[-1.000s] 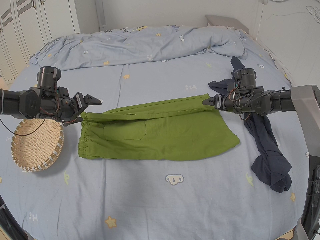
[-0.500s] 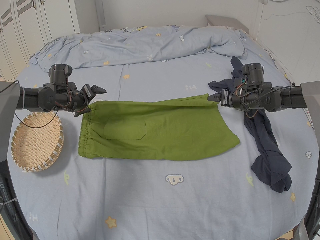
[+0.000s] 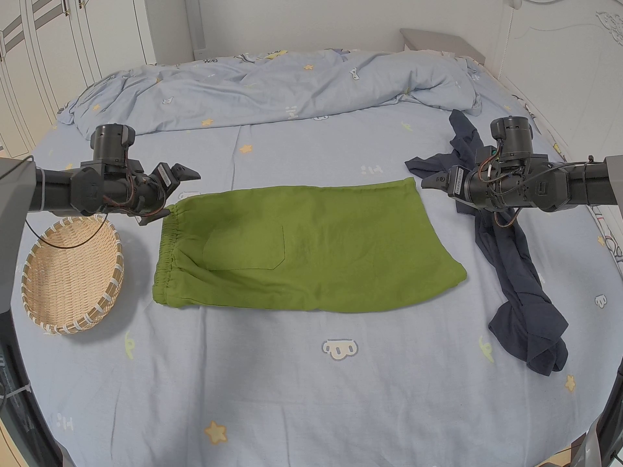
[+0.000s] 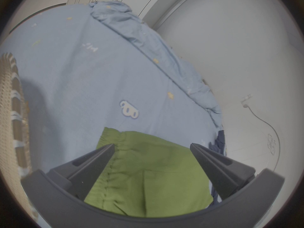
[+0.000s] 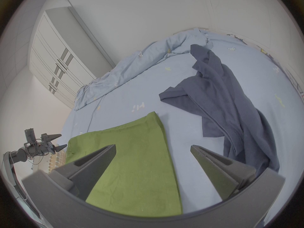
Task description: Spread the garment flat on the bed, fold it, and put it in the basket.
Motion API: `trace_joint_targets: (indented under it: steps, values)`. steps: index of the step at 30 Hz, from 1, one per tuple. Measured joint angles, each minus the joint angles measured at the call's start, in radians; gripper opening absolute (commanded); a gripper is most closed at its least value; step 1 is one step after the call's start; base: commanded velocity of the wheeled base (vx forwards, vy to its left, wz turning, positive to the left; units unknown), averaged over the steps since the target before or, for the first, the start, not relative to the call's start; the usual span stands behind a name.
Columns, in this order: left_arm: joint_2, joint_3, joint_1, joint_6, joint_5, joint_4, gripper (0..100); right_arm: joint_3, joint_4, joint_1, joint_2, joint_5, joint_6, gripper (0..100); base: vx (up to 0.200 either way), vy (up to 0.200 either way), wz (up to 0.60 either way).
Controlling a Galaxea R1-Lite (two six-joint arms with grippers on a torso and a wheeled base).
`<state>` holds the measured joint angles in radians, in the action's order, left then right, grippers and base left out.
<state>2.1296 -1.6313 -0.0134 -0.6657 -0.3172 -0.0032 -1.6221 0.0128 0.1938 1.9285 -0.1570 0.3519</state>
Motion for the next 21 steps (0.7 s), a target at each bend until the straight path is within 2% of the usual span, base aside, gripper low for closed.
trace_joint_targets:
  steps: [6,13,18,21]
  values:
    - [-0.166,0.156,-0.012,0.002,-0.011,-0.008,100,0.003,0.066,-0.034,-0.006,-0.086,0.033,100,0.000,0.000,0.00]
    - [-0.287,0.432,0.002,0.007,-0.048,-0.087,100,0.016,0.156,-0.072,-0.020,-0.244,0.046,100,0.000,0.000,0.00]
    - [-0.290,0.552,0.015,0.011,-0.073,-0.243,100,0.043,0.178,-0.077,-0.034,-0.285,0.045,100,0.000,0.000,0.00]
    - [-0.263,0.586,0.021,0.020,-0.078,-0.289,100,0.064,0.183,-0.080,-0.043,-0.295,0.044,100,0.000,0.000,0.00]
